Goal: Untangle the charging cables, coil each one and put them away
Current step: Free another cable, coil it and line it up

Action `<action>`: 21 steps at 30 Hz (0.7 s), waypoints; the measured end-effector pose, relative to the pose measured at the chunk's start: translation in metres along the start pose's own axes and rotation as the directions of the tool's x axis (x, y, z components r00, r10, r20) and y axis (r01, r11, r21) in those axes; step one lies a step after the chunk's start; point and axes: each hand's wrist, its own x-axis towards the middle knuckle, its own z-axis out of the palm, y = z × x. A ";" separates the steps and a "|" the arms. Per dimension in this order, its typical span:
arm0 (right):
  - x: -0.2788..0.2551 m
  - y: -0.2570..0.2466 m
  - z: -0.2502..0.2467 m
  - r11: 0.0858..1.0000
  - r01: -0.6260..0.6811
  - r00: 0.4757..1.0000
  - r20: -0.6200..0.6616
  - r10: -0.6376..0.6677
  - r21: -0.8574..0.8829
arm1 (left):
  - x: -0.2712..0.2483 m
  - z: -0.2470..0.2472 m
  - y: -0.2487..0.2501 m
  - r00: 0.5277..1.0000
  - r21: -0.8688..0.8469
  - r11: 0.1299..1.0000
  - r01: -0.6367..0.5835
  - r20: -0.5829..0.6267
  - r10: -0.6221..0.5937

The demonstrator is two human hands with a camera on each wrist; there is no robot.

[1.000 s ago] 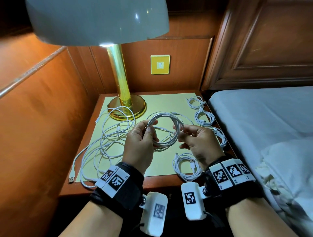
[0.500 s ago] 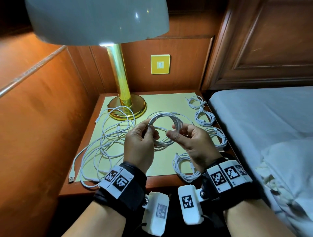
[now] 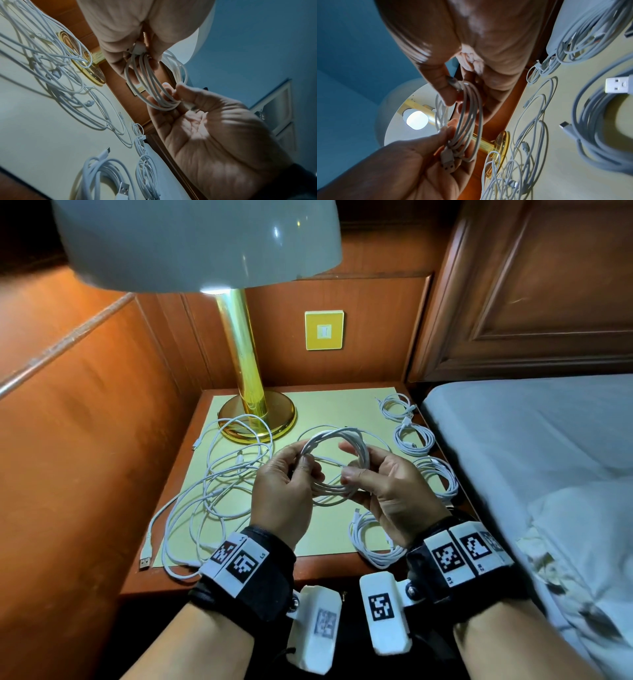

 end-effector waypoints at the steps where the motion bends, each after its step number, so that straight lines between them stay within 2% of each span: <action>1: 0.000 0.000 -0.001 1.000 0.013 1.000 0.004 -0.012 -0.026 | 0.001 -0.001 0.000 1.000 -0.006 1.000 0.008 -0.010 -0.008; 7: -0.001 0.000 -0.005 0.993 0.074 0.996 -0.041 -0.078 -0.088 | 0.000 -0.002 0.006 0.999 -0.126 0.991 0.051 0.024 -0.048; 12: -0.001 0.002 -0.003 0.961 0.132 0.984 -0.081 -0.156 -0.244 | 0.000 -0.001 0.013 0.989 -0.249 0.960 0.128 0.100 -0.106; 16: 0.000 -0.001 0.000 0.996 0.086 0.984 -0.154 -0.087 -0.012 | 0.001 -0.001 0.013 0.985 -0.271 0.947 0.172 0.074 -0.158; 21: 0.000 -0.004 0.007 0.969 -0.014 0.985 -0.164 0.056 0.247 | -0.001 0.004 0.017 0.978 -0.300 0.931 0.207 0.075 -0.194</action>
